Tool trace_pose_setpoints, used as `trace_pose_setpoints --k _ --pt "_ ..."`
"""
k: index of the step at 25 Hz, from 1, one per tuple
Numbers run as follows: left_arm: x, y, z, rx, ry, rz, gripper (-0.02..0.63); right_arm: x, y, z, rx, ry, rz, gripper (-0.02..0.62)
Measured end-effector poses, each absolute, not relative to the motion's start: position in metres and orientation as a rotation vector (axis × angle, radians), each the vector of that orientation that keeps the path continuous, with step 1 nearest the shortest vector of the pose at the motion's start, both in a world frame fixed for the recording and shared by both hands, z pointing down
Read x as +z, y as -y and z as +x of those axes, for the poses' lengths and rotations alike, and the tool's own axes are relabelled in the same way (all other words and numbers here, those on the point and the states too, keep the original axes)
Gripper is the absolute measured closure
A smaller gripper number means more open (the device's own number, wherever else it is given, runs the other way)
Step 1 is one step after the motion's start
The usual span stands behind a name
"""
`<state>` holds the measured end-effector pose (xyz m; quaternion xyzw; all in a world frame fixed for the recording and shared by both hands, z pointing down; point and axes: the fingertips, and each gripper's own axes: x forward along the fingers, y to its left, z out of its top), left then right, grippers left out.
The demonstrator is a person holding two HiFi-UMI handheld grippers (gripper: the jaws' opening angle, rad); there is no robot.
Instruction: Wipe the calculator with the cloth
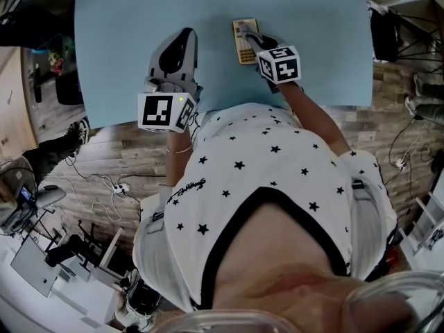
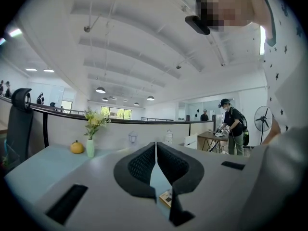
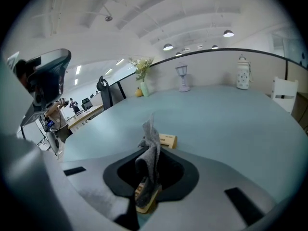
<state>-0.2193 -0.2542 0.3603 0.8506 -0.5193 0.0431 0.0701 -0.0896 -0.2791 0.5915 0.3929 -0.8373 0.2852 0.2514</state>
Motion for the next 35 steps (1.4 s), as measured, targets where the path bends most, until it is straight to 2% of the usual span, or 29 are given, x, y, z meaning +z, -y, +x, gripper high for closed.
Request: trace_pose_setpoints --k 9,19,26,35 --pt "0.361 0.256 -0.205 0.135 1.517 2.586 0.571 0.599 0.281 -0.054 0.831 2.214 1.172 0.551" --pt "0.361 0.257 -0.206 0.130 1.526 2.578 0.571 0.600 0.282 -0.054 0.836 2.208 1.186 0.551" --pt "0.363 0.256 -0.207 0.125 1.521 2.576 0.571 0.574 0.269 -0.092 0.813 2.325 1.055 0.551" --pt "0.363 0.249 -0.211 0.134 1.547 2.557 0.571 0.588 0.218 -0.138 0.784 2.348 0.809 0.551"
